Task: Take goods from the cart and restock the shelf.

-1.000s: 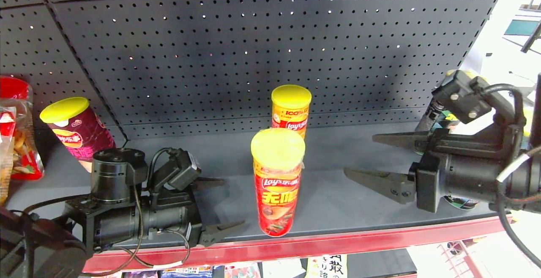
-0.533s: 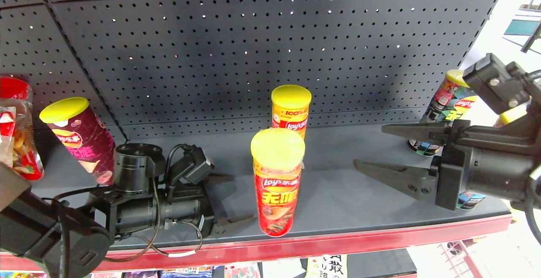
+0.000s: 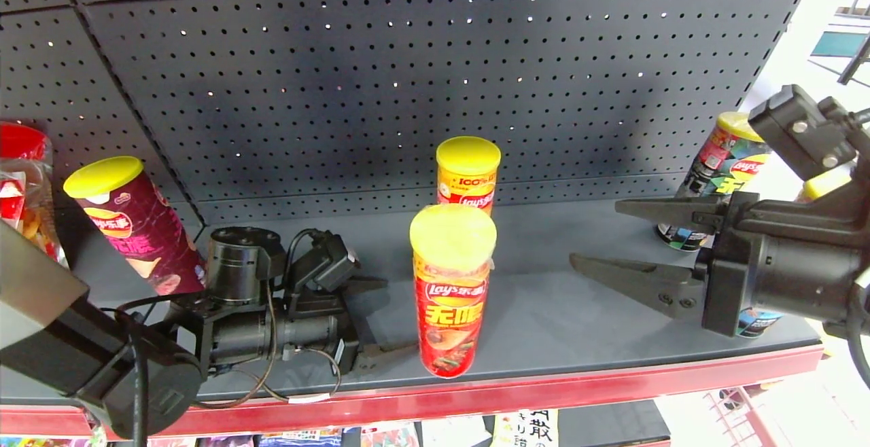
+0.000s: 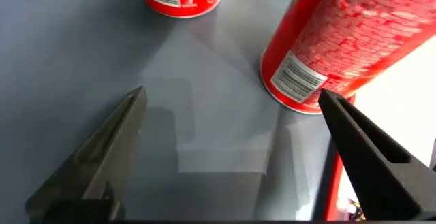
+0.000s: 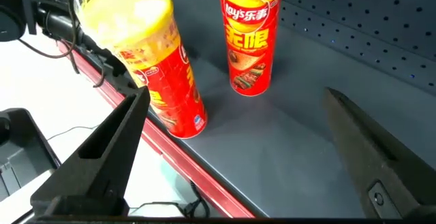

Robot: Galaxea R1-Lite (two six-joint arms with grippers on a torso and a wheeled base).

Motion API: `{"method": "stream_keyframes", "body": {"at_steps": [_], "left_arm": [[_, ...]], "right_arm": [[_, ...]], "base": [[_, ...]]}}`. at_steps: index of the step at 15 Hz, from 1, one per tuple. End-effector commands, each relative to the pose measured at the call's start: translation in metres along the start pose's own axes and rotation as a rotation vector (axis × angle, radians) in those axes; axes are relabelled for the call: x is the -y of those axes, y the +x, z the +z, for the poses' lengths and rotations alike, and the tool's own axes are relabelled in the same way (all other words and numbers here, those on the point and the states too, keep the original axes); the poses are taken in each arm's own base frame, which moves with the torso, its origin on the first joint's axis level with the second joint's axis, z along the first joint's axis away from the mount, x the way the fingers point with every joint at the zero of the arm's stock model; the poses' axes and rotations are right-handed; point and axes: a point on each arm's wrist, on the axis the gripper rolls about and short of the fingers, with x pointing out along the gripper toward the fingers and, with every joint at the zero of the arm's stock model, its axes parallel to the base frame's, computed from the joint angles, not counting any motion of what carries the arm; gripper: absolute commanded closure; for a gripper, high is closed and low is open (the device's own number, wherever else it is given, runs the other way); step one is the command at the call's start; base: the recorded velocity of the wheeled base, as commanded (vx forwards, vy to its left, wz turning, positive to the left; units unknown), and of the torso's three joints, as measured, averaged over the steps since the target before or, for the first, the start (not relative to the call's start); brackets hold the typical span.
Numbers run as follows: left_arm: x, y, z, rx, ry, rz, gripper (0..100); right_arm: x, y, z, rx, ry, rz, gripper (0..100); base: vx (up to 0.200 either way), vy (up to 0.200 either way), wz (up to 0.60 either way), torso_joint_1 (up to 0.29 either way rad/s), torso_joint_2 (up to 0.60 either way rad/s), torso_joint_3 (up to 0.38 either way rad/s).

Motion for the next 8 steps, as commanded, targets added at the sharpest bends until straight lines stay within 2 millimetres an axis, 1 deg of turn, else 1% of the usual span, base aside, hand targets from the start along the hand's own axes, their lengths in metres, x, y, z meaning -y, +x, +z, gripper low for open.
{"method": "stream_keyframes", "body": {"at_steps": [1,8], "left_arm": [[-0.0001,0.0037,-0.0010,-0.004,-0.001,-0.006,0],[-0.0018,0.0096,0.0006,0.001,0.005,-0.012,0]], "right_arm": [[0.0000,0.0008,-0.0008,-0.004,0.001,0.001,0],[0.0002,0.0005,-0.0024,-0.008,0.002,-0.001,0]], "base": [[0.000,0.000,0.00,0.000,0.00,0.000],[0.000,0.000,0.00,0.000,0.00,0.000]]}}
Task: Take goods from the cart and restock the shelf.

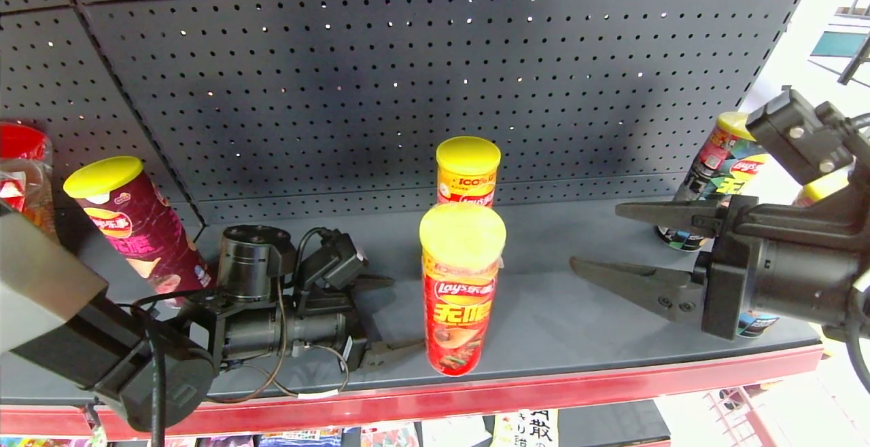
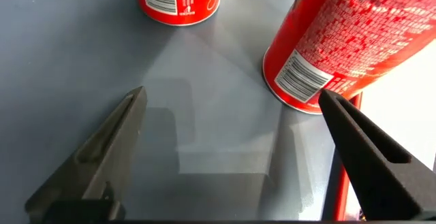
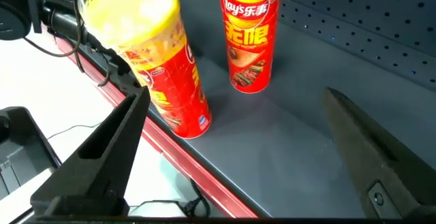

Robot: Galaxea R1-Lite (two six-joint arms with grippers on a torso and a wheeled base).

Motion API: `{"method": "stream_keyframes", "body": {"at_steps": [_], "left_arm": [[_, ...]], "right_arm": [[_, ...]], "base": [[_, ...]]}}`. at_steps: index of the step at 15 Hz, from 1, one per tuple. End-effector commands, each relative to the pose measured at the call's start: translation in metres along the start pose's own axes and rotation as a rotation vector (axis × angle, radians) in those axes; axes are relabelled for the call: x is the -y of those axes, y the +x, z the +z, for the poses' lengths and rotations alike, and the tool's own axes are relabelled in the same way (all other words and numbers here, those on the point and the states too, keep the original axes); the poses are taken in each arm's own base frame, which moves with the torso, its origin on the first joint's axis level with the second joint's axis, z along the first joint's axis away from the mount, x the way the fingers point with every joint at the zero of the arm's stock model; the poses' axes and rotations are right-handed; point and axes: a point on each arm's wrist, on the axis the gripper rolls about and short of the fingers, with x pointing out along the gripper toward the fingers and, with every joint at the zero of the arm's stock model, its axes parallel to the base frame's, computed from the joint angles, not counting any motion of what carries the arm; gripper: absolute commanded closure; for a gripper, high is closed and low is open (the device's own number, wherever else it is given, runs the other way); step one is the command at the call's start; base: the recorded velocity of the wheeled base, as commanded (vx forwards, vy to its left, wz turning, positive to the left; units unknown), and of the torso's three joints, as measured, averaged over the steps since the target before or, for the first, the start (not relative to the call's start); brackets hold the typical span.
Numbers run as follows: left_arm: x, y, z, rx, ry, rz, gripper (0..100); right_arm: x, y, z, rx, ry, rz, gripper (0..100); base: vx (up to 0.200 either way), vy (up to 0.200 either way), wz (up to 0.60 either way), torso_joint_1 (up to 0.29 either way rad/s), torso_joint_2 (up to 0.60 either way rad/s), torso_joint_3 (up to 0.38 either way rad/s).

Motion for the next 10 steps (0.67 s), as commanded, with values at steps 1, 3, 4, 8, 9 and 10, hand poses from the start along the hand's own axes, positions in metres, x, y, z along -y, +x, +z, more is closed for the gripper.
{"method": "stream_keyframes", "body": {"at_steps": [1,3,4,8,9,10], "left_arm": [[-0.001,0.001,-0.001,-0.002,-0.001,-0.001,0],[-0.001,0.001,-0.001,-0.001,0.000,0.000,0],[-0.001,0.001,-0.001,-0.001,0.000,0.001,0],[0.004,-0.030,0.010,0.031,0.002,0.080,0],[0.008,-0.039,0.014,0.043,0.002,0.099,0],[0.022,-0.064,0.023,0.080,-0.002,0.139,0]], "right_arm": [[0.000,0.000,0.000,-0.001,-0.001,0.001,0],[0.000,0.001,-0.001,-0.004,0.000,0.001,0],[0.000,0.001,-0.002,-0.007,0.000,0.002,0],[-0.003,-0.010,-0.017,-0.036,0.003,0.003,0],[-0.004,-0.015,-0.021,-0.039,0.002,0.003,0],[-0.007,-0.031,-0.035,-0.045,-0.002,0.003,0]], "base": [[0.000,0.000,0.00,0.000,0.00,0.000],[0.000,0.000,0.00,0.000,0.00,0.000],[0.000,0.000,0.00,0.000,0.00,0.000],[0.000,0.000,0.00,0.000,0.00,0.000],[0.000,0.000,0.00,0.000,0.00,0.000],[0.000,0.000,0.00,0.000,0.00,0.000]]}}
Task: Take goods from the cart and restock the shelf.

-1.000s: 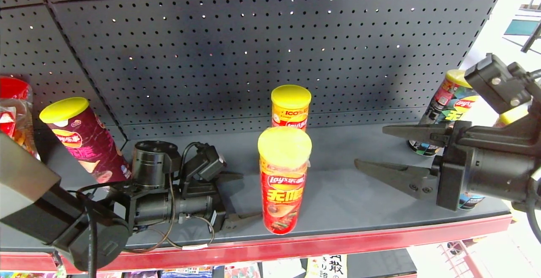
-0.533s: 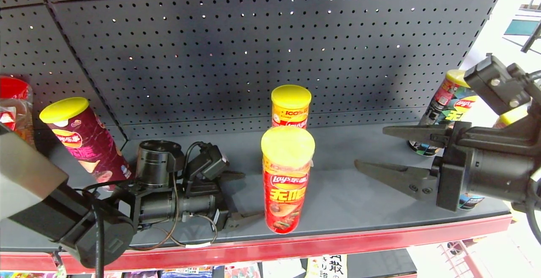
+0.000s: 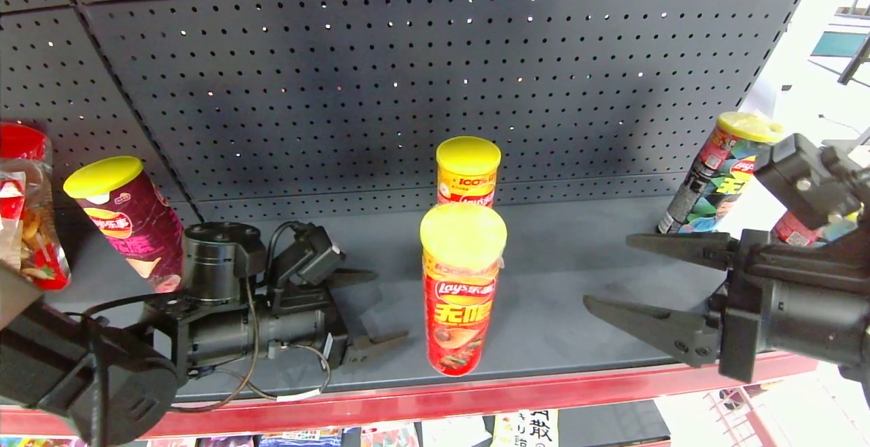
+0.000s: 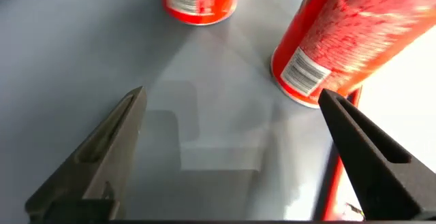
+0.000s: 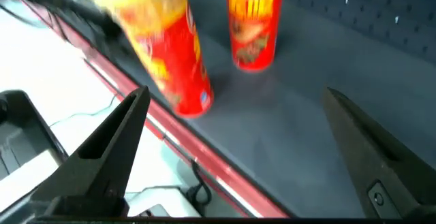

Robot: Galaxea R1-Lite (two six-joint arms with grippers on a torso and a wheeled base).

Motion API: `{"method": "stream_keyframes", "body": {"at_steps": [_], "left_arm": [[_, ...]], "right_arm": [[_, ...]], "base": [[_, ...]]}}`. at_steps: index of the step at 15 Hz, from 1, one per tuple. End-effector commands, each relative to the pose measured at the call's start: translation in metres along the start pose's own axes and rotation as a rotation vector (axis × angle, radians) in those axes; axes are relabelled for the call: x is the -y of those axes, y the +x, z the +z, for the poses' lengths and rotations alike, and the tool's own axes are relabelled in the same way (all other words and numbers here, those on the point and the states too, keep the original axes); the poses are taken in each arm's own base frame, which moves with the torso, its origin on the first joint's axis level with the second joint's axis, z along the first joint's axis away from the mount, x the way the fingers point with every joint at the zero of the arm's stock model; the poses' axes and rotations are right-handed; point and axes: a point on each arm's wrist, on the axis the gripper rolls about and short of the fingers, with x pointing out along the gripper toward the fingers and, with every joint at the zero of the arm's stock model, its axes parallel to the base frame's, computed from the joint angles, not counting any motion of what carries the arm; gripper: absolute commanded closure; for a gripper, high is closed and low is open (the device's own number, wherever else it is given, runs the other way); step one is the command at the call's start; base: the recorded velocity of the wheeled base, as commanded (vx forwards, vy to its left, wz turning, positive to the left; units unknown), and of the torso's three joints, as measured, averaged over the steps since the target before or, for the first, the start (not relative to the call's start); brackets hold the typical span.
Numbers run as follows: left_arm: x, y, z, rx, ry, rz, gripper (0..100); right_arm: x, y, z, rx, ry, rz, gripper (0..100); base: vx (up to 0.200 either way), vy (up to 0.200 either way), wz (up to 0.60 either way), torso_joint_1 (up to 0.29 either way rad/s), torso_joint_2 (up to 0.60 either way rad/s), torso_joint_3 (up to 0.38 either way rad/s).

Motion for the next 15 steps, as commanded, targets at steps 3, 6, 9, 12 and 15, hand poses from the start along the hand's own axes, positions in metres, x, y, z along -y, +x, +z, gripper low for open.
{"method": "stream_keyframes", "body": {"at_steps": [3,6,9,12,15], "left_arm": [[0.043,-0.089,0.020,0.094,-0.054,0.238,0],[0.067,-0.144,0.016,0.062,-0.089,0.467,0],[0.100,-0.201,0.010,-0.038,-0.142,0.722,0],[0.139,-0.243,-0.012,-0.074,-0.161,0.886,0],[0.158,-0.258,-0.027,-0.051,-0.142,0.962,0]], "right_arm": [[-0.009,-0.060,-0.049,0.028,-0.032,-0.114,0],[-0.014,-0.118,-0.085,0.014,-0.014,-0.292,0],[-0.023,-0.159,-0.106,0.024,0.054,-0.507,0],[-0.030,-0.166,-0.110,0.023,0.123,-0.718,0],[-0.032,-0.170,-0.106,0.049,0.127,-0.736,0]], "base": [[0.000,0.000,0.00,0.000,0.00,0.000],[0.000,0.000,0.00,0.000,0.00,0.000],[0.000,0.000,0.00,0.000,0.00,0.000],[0.000,0.000,0.00,0.000,0.00,0.000],[0.000,0.000,0.00,0.000,0.00,0.000]]}}
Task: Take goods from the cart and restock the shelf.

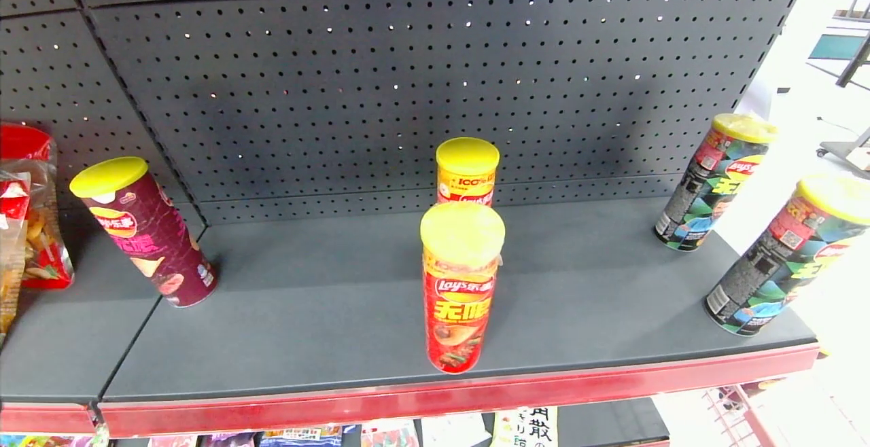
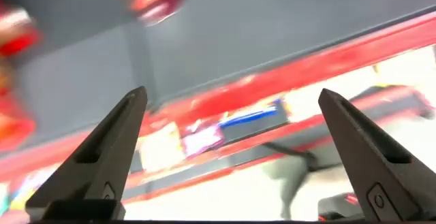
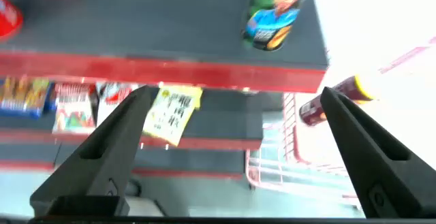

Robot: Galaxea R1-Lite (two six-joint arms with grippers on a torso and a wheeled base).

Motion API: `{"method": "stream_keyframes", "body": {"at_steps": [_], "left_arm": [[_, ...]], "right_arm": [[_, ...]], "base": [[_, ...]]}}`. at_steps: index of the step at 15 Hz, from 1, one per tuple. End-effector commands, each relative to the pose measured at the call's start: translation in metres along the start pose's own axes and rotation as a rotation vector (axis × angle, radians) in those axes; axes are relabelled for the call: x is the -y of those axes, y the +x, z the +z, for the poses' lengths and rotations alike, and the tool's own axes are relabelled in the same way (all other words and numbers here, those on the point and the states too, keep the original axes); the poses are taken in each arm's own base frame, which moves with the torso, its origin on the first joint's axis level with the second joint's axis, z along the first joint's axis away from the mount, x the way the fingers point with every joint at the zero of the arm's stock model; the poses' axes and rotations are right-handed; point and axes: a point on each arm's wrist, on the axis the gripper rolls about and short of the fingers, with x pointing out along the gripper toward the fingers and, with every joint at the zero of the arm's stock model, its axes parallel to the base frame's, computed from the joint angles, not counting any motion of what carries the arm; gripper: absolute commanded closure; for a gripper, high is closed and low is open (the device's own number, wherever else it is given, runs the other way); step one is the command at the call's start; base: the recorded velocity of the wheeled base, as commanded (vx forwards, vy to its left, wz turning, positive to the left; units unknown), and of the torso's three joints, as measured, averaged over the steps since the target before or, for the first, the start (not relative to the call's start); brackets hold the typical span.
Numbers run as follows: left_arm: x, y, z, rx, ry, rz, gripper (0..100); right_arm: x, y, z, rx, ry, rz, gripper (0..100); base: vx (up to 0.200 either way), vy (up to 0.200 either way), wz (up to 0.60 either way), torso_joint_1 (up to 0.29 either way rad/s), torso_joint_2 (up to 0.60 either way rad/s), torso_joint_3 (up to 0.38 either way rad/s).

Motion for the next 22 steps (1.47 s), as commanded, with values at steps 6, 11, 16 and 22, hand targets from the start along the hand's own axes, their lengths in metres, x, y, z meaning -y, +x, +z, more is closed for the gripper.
{"method": "stream_keyframes", "body": {"at_steps": [6,11,16,22], "left_arm": [[-0.005,-0.043,-0.021,0.174,0.029,0.149,0],[-0.005,-0.044,-0.019,0.198,0.033,0.145,0],[-0.005,-0.045,-0.020,0.203,0.032,0.148,0],[-0.005,-0.046,-0.022,0.214,0.028,0.150,0]], "right_arm": [[0.000,-0.004,-0.003,0.026,0.002,-0.027,0],[0.001,-0.002,-0.010,-0.010,-0.026,-0.091,0],[0.000,-0.001,-0.012,-0.014,-0.044,-0.091,0],[0.000,0.000,-0.015,-0.027,-0.069,-0.085,0]], "base": [[0.000,0.000,0.00,0.000,0.00,0.000],[-0.040,0.000,0.00,0.000,0.00,0.000],[-0.200,0.000,0.00,0.004,0.00,0.000],[-0.033,-0.033,0.00,0.000,0.00,0.000]]}}
